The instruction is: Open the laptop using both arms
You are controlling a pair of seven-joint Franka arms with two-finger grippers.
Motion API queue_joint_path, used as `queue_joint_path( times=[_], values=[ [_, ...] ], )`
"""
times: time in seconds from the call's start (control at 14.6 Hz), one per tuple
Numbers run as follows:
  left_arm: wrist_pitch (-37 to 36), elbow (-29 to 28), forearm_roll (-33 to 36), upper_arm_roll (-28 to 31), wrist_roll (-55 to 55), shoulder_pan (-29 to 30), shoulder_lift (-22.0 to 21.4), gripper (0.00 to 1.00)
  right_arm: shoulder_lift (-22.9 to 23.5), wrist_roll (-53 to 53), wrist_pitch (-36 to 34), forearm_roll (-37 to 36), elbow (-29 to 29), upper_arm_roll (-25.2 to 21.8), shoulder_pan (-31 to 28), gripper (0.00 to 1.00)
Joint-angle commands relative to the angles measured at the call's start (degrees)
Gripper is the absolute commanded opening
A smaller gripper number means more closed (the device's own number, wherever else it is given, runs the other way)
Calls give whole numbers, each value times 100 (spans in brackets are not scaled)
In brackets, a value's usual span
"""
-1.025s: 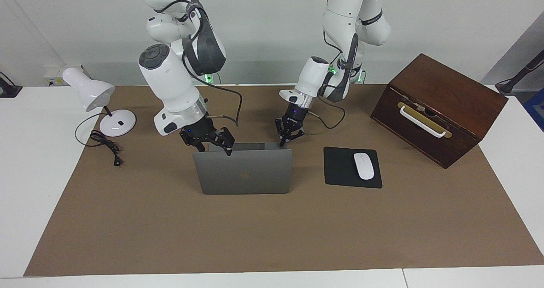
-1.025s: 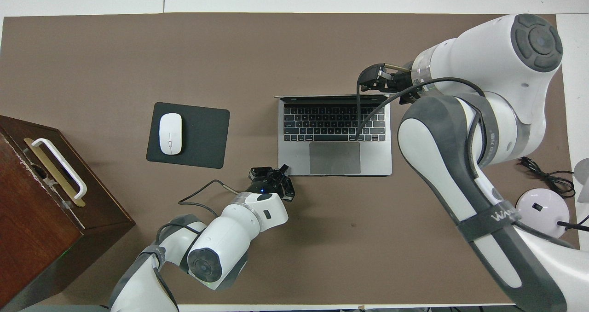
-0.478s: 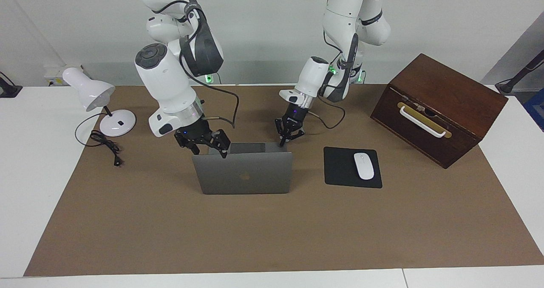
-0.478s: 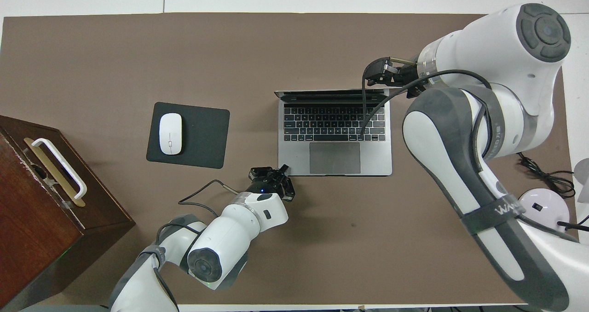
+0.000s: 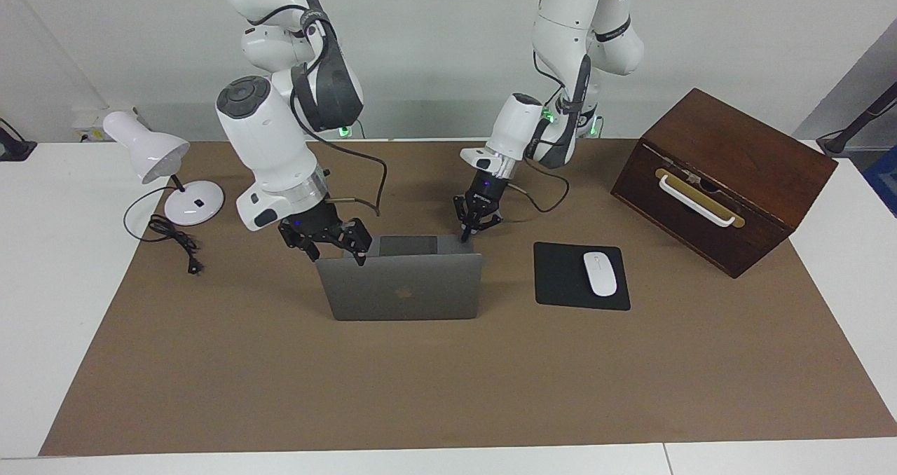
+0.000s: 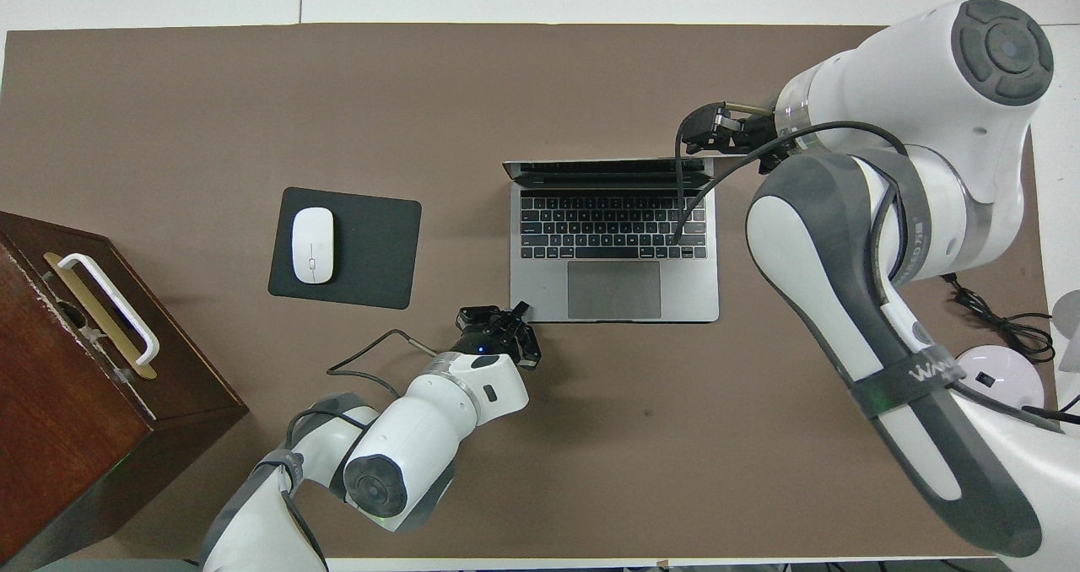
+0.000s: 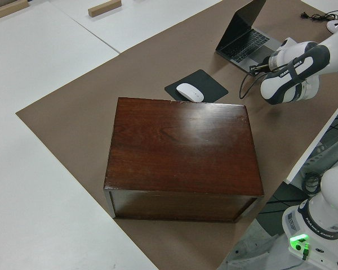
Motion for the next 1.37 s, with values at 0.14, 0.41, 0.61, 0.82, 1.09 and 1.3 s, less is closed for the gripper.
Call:
queue_joint_path(
  times=[0.14,0.41,0.61,0.82,1.09,1.3],
  values=[
    [49,116,46,5,-6,-71,388,0,192,-151,-134,-136,392,77,-123,100],
    [49,116,46,5,-6,-71,388,0,201,-186,-335,-171,453,77,-132,100],
    [49,116,38,5,-6,-62,388,0,315,-571,-1160,-215,1128,77,-420,100],
    [49,221,-164,-3,3,-71,397,0,237,-1527,-1943,-355,1481,59,-920,100],
    [40,344,-630,-12,-41,-220,415,0,-158,-2584,-2497,-750,1473,33,-1598,100],
    [32,371,-657,-12,-225,-220,310,0,-334,-3393,-2464,-1235,1429,51,-1906,100]
  ],
)
